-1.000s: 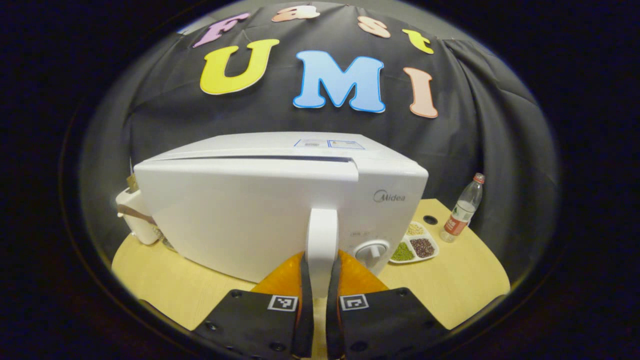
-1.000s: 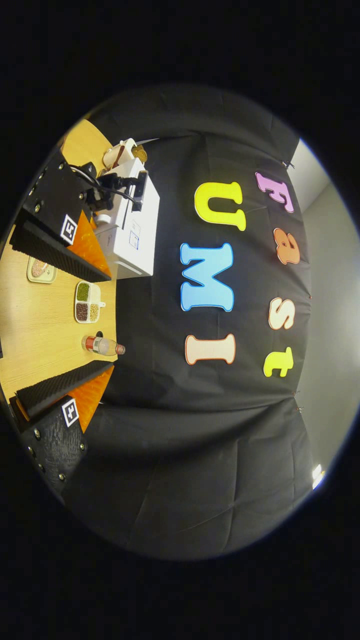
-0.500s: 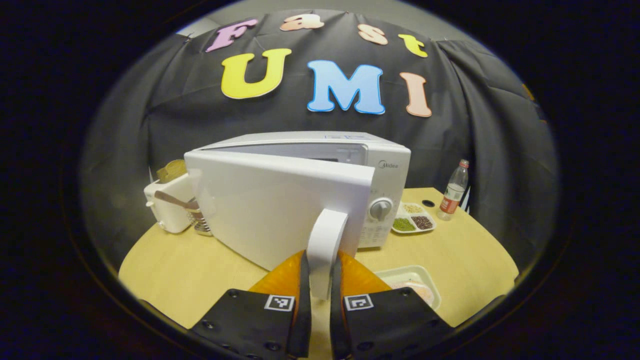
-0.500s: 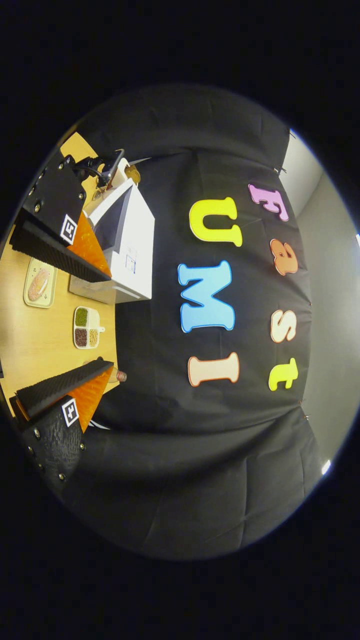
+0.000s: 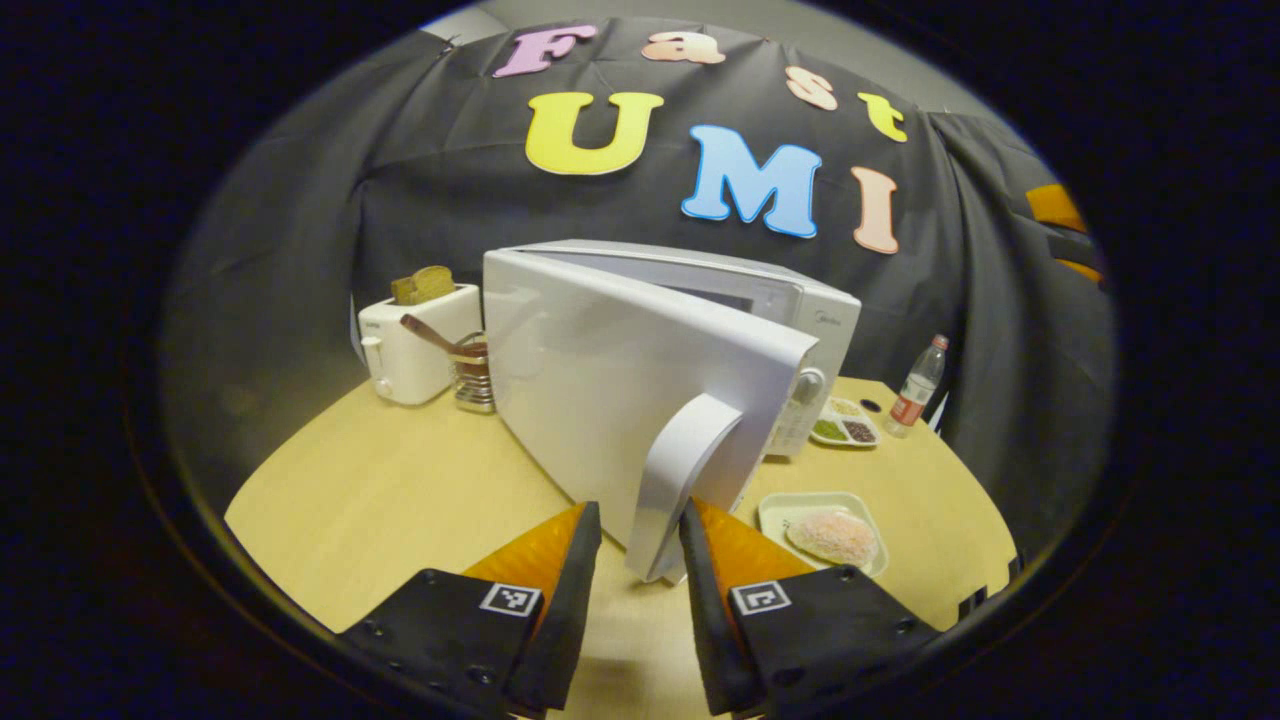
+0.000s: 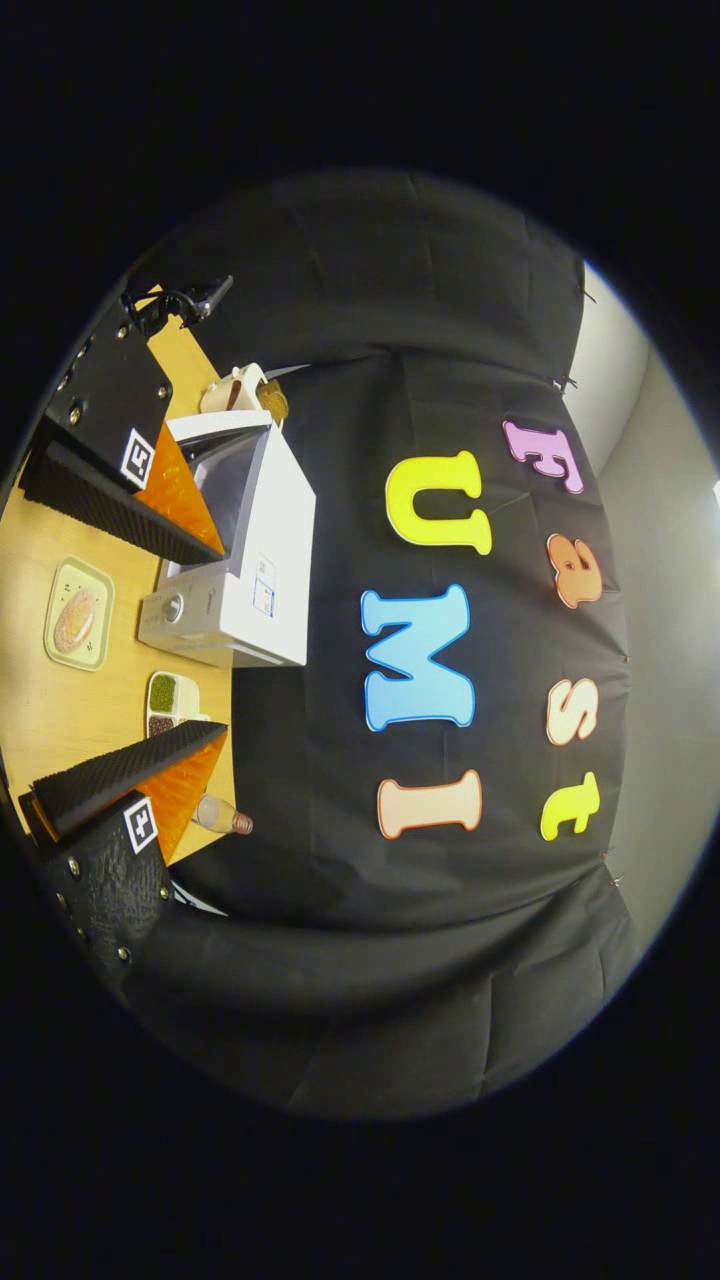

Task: Open the microwave oven with the left hand, put the food in, and close the microwave oven.

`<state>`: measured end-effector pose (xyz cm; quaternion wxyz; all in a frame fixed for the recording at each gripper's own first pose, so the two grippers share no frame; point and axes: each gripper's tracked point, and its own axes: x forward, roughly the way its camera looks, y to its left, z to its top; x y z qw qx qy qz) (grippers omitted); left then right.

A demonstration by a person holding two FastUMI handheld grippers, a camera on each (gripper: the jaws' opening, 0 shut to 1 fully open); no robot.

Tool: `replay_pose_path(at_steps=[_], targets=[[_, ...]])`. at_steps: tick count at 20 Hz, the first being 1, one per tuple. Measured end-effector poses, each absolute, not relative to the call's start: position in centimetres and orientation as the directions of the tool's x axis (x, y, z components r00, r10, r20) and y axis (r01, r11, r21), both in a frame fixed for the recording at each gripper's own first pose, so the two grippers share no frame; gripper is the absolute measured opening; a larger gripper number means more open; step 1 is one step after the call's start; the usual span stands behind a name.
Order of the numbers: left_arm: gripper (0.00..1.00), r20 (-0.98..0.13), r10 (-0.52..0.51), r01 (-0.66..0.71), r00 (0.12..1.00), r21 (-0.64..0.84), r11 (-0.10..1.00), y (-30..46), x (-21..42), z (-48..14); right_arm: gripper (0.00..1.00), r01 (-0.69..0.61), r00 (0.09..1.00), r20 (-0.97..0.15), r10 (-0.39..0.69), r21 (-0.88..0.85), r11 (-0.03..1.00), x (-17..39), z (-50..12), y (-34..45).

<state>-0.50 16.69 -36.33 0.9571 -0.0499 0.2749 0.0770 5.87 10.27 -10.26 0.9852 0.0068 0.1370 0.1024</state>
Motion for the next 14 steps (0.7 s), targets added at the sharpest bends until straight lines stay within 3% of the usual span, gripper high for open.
replay_pose_path(at_steps=[5,8,14], targets=[[0.60,-0.529,0.180,-0.227,0.829,-0.025,0.973,20.5,-2.9,-35.4,0.96,-0.250,0.925,-0.280,0.256,0.056,0.967,5.7,-10.6,12.7],[0.56,-0.532,0.163,-0.225,0.831,-0.053,0.973,22.6,-4.3,-34.9,0.96,-0.275,0.916,-0.286,0.281,0.062,0.959,5.7,-10.8,14.2],[0.58,-0.544,0.141,-0.203,0.827,-0.054,0.978,28.1,-7.5,-34.1,0.96,-0.300,0.905,-0.295,0.305,0.063,0.952,5.8,-11.2,16.9]])
